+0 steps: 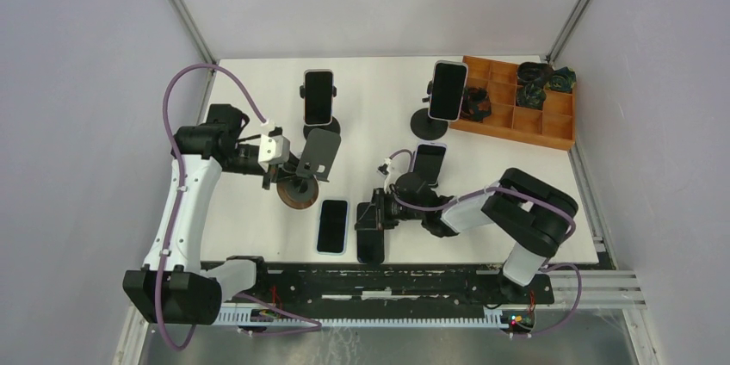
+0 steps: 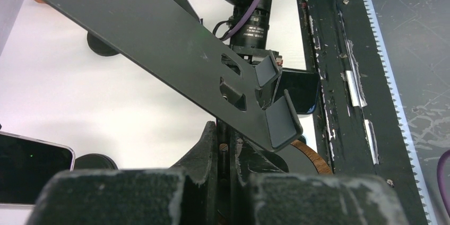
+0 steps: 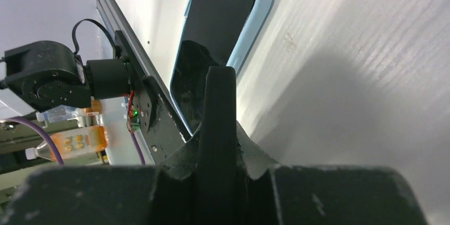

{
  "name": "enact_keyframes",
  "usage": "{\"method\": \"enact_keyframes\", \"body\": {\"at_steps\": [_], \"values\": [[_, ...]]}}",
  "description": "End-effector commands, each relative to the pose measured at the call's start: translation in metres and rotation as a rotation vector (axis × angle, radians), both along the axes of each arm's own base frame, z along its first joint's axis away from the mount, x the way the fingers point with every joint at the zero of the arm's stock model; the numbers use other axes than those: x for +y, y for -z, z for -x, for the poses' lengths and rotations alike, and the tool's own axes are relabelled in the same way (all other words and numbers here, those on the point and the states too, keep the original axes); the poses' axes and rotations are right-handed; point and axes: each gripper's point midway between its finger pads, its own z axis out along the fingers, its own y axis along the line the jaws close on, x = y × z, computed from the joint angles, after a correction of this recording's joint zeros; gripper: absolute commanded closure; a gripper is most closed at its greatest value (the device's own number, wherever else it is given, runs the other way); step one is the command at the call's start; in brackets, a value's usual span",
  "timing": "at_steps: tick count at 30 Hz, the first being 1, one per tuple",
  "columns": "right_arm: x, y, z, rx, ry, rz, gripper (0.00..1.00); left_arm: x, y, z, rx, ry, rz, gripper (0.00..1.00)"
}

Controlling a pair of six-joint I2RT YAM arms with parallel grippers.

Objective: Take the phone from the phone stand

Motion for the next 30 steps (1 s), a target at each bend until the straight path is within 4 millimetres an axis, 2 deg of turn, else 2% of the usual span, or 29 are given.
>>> {"method": "enact_keyframes", "body": {"at_steps": [1,5,9,13,15,18,21,22,24,28,30], "values": [[0.026,-0.023,-0.034,-0.062,0.111,-0.118,1.00,-0.006,-0.019,0.001,-0.067,0.031,0.066,0.98],[0.034,-0.015,-0.043,-0.032,0.146,-0.114,0.86,-0.007,-0.022,0.001,-0.067,0.033,0.077,0.98],[0.030,-0.011,-0.059,-0.052,0.209,-0.080,0.73,-0.007,-0.021,0.001,-0.067,0.034,0.080,0.98],[0.024,-0.009,-0.074,-0.084,0.248,-0.048,0.69,-0.007,-0.019,0.001,-0.063,0.036,0.082,0.98],[0.024,-0.009,-0.078,-0.086,0.251,-0.046,0.65,-0.007,-0.019,0.001,-0.061,0.037,0.083,0.98],[0.022,-0.005,-0.077,-0.081,0.261,-0.027,0.52,-0.007,-0.019,0.001,-0.065,0.039,0.086,0.98],[0.004,0.005,-0.078,-0.082,0.328,0.030,0.37,-0.007,-0.018,0.001,-0.066,0.040,0.085,0.98],[-0.002,0.004,-0.079,-0.093,0.352,0.040,0.30,-0.007,-0.018,0.001,-0.066,0.040,0.085,0.98],[-0.011,-0.001,-0.080,-0.127,0.366,0.060,0.22,-0.008,-0.017,0.002,-0.063,0.043,0.086,0.98],[-0.021,-0.010,-0.081,-0.196,0.342,0.145,0.17,-0.008,-0.016,0.001,-0.064,0.045,0.086,0.98],[-0.030,-0.010,-0.074,-0.211,0.327,0.172,0.17,-0.008,-0.017,0.001,-0.064,0.044,0.086,0.98]]}}
